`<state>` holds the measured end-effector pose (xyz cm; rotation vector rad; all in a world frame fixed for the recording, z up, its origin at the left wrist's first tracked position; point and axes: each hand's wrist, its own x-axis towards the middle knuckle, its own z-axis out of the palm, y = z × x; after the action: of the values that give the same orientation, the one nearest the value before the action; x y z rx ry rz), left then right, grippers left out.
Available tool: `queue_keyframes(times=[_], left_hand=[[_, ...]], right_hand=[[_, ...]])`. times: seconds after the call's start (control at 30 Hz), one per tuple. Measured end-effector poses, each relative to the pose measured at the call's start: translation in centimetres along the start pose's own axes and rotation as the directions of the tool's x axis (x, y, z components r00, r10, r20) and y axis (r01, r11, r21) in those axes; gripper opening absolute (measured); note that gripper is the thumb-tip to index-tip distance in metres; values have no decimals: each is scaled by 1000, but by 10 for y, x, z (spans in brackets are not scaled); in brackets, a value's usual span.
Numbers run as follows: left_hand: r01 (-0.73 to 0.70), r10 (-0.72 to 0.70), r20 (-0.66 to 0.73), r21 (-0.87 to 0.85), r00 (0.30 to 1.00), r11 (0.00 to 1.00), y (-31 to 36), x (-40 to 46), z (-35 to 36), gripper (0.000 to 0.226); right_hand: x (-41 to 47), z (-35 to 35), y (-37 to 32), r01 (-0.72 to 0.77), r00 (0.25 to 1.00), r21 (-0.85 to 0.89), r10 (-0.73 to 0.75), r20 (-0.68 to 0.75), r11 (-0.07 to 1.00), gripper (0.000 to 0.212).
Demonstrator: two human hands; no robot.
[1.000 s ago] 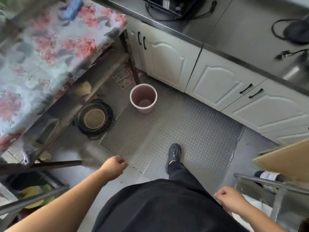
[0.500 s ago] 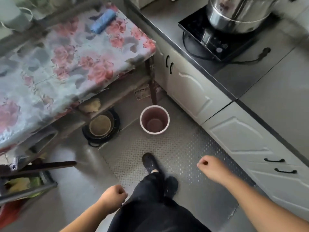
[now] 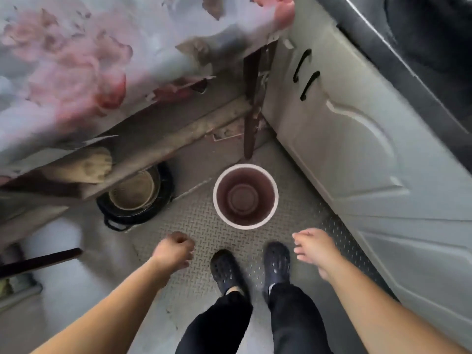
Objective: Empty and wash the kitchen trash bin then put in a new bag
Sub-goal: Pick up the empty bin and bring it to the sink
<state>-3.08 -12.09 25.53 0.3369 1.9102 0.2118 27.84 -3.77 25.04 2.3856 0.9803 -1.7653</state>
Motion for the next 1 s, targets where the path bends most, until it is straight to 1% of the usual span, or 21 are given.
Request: queue_keyframes(times=[0.07, 0.1, 0.2, 0.3, 0.33, 0.4, 0.47, 0.5, 0.57, 0.67, 0.73, 0.83, 0.93, 1.0], left_hand=[[3, -5, -29, -73, 1000, 997, 6, 62, 22, 5], [10, -17, -56, -115, 998, 993, 7, 93, 34, 6], [36, -58, -97, -213, 994, 976, 3, 172, 72, 23], [48, -70, -87, -234, 994, 971, -2, 226, 105, 46], [48, -69, -64, -278, 996, 959, -2, 239, 114, 47], [35, -49, -28, -376, 998, 926, -1, 257, 128, 37], [2, -35, -68, -431, 997, 902, -1, 267, 135, 29], [-15, -33, -101, -444, 994, 896, -2, 269, 137, 28], [-29, -37, -138, -450, 990, 893, -4, 269, 138, 28], [-18, -58, -147, -470, 987, 882, -4, 254, 136, 25], [-2, -75, -137, -490, 988, 872, -2, 235, 132, 19], [23, -93, -115, -502, 989, 865, 6, 193, 120, 8], [48, -112, -105, -484, 988, 874, 11, 137, 102, 7], [52, -105, -92, -453, 990, 890, 11, 95, 86, 13]], right_hand=[[65, 13, -4, -1, 999, 24, 2, -35, 1000, 22], [97, 22, -5, 9, 999, 18, -8, -48, 1000, 28], [183, 47, -1, 69, 994, -99, -77, -83, 993, 48], [249, 68, -2, 180, 973, -203, -204, -108, 963, 58], [266, 75, -3, 211, 965, -224, -239, -106, 952, 58], [289, 87, -5, 268, 951, -247, -297, -87, 931, 46], [302, 94, -3, 305, 938, -258, -336, -87, 917, 29], [305, 96, -2, 310, 934, -261, -344, -99, 914, 22], [308, 96, -2, 309, 931, -270, -347, -108, 912, 16], [296, 89, -8, 298, 940, -297, -332, -72, 907, 15], [280, 80, -11, 292, 946, -315, -321, -45, 903, 16], [244, 62, -20, 286, 953, -297, -304, -14, 911, 15], [192, 43, -28, 291, 952, -310, -307, -2, 905, 10], [152, 28, -32, 278, 957, -344, -287, 26, 897, 6]])
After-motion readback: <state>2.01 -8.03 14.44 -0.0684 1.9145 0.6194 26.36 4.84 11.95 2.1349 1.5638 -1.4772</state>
